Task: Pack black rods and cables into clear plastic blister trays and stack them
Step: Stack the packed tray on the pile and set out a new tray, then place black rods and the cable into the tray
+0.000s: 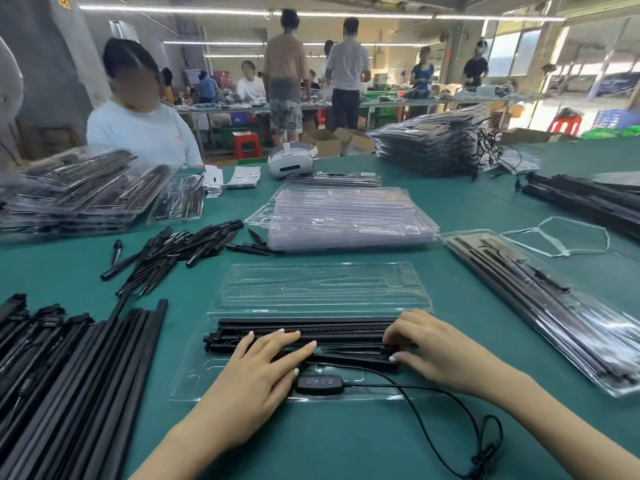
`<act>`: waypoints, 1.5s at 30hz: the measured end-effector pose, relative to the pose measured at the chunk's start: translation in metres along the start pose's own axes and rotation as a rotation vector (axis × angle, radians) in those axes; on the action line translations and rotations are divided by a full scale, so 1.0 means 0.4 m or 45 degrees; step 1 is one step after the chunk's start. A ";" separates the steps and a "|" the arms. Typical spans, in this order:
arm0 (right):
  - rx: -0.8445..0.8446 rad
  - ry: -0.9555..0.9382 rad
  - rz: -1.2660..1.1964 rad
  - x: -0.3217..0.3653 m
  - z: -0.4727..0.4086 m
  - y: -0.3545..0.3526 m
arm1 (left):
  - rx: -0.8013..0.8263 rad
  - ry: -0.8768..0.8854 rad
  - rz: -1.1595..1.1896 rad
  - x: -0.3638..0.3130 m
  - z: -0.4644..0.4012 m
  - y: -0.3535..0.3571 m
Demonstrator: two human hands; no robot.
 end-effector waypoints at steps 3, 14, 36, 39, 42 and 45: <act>0.023 0.031 -0.074 -0.012 -0.003 0.009 | -0.003 0.010 0.045 -0.007 -0.001 -0.007; 0.007 0.060 -0.135 -0.016 -0.007 0.016 | 0.009 0.028 -0.054 -0.006 0.006 -0.003; -0.275 -0.031 -0.365 -0.031 0.020 -0.021 | 0.014 0.082 0.073 -0.080 -0.085 -0.016; -0.286 -0.043 -0.398 -0.033 0.022 -0.020 | -0.019 0.053 0.207 -0.068 -0.094 -0.026; -0.262 -0.059 -0.411 -0.033 0.024 -0.016 | -0.094 0.015 0.318 -0.059 -0.094 -0.036; -0.276 -0.056 -0.407 -0.034 0.026 -0.013 | -0.186 0.009 0.313 -0.060 -0.085 -0.041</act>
Point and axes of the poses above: each hand's wrist, its own z-axis away from the middle knuckle, its own y-axis out of the palm, x = y × z, the point moved 9 cm from there along -z, towards the middle knuckle, and after that the axes turned 1 degree about -y, right-handed, at the moved point
